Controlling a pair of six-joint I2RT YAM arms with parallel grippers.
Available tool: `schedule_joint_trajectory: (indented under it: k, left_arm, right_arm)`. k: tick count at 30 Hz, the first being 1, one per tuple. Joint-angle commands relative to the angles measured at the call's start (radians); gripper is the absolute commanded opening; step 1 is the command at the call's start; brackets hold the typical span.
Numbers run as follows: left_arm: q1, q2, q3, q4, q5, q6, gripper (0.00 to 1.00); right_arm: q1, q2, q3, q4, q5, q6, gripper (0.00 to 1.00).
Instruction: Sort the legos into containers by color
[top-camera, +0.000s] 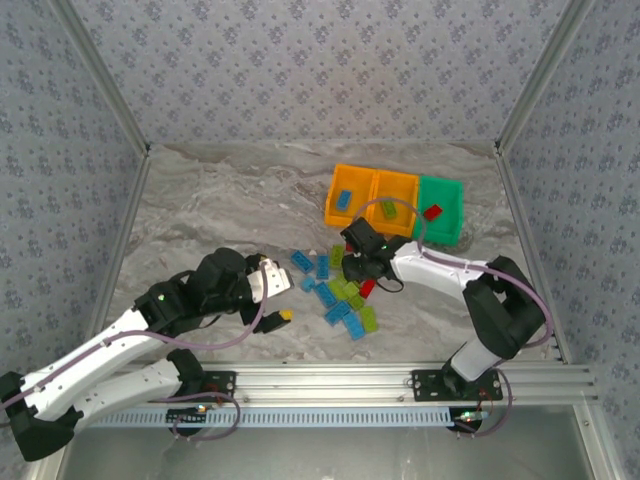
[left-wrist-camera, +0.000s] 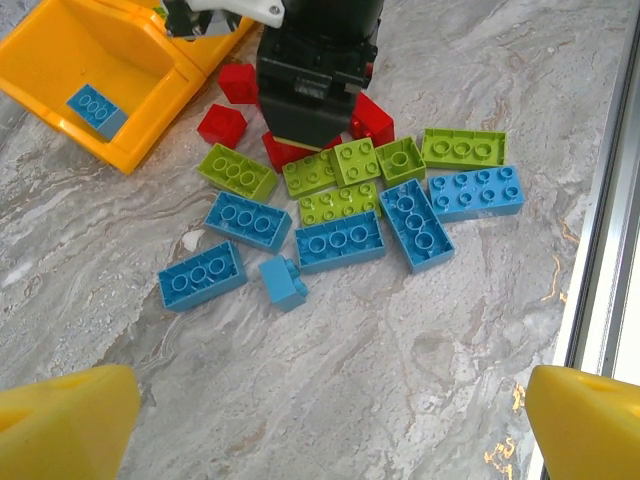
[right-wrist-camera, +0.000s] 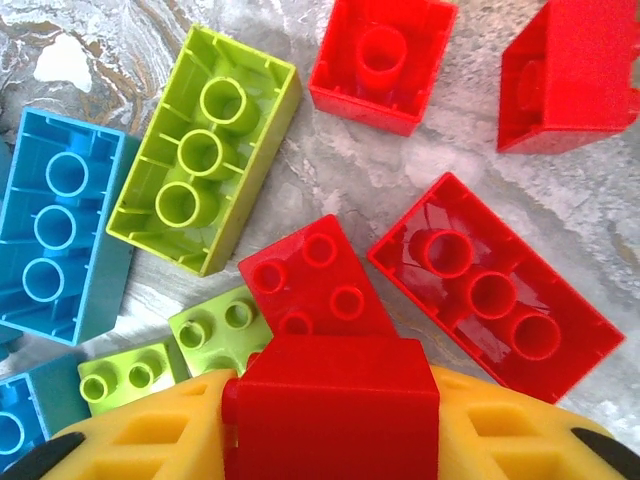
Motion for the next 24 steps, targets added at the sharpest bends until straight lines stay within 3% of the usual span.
schedule_joint_trajectory:
  k: [1,4,9,15,19,24]
  left_arm:
    - [-0.005,-0.026,0.001,0.01,0.011,0.014,0.99]
    - [-0.005,-0.041,-0.007,0.026,0.013,0.015,0.99]
    - [-0.005,-0.051,-0.02,0.041,-0.006,0.024,0.99]
    - [-0.005,-0.035,-0.021,0.028,-0.038,0.034,0.99]
    - [-0.005,-0.026,-0.016,0.024,-0.04,0.02,0.99]
    - [-0.006,-0.023,-0.008,0.036,-0.047,-0.004,0.99]
  right_arm:
    - [-0.005,-0.132,-0.013,-0.032,0.076,0.021,0.41]
    - [-0.063,-0.254,-0.029,-0.04,0.163,0.033,0.4]
    - [-0.333,-0.338,-0.002,-0.005,0.156,-0.018,0.39]
    - [-0.614,-0.149,0.106,0.068,0.027,-0.067,0.38]
    - [-0.687,0.03,0.197,0.089,-0.058,-0.111,0.4]
    - [-0.736,0.162,0.326,0.044,-0.14,-0.09,0.55]
